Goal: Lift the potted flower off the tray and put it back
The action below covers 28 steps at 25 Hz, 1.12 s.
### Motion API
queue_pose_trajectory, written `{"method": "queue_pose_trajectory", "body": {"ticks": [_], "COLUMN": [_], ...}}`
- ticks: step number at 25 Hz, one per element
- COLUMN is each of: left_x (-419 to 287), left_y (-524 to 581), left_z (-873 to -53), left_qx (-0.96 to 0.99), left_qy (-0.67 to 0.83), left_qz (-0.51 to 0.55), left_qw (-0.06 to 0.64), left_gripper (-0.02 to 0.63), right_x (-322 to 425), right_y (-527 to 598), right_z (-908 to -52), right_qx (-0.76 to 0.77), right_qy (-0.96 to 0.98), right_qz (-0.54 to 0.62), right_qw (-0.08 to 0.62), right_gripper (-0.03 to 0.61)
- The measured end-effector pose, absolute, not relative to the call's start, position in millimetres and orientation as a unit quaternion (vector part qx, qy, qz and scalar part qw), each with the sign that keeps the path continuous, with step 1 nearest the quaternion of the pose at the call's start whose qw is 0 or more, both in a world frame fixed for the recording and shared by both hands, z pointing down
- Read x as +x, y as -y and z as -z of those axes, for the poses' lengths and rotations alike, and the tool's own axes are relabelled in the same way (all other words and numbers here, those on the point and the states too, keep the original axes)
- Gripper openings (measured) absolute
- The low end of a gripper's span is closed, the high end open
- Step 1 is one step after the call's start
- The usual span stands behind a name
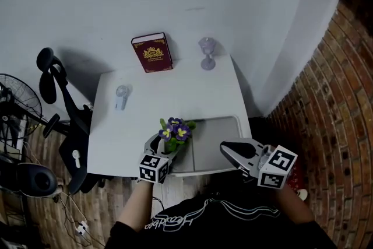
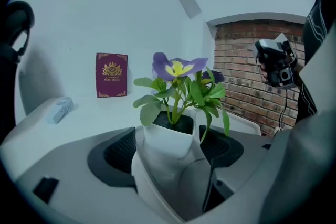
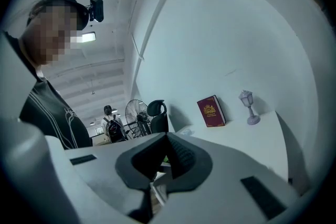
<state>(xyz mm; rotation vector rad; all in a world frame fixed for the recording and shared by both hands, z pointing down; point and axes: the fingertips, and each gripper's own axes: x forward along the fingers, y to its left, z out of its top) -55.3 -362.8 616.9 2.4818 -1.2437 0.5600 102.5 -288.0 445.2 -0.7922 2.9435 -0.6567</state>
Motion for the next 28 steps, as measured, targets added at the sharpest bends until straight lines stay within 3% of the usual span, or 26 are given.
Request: {"method": "queue_pose_trajectory", "body": {"ticks": [10,28], "left_x": [-44.6,-46.8], "left_y": [374.8,374.0], "left_z": [-618.8,-608.5], "left_qx": [0.88,0.882], "left_qy": [0.407,0.41], "left_qz": [-0.2,-0.198], "left_qw": [0.143,0.123], "left_gripper": [0.371,0.354], "right_x": [99.2,94.4], "right_y": [293.3,304.7], "right_z": [-458.5,-464.5], "right_qx": [-0.253,-0.243], "right_qy": [-0.941,-0.942], "right_qz": [0.223,0.231], "right_qw": [-0.023,-0.026], "right_gripper": [0.003,0.003]}}
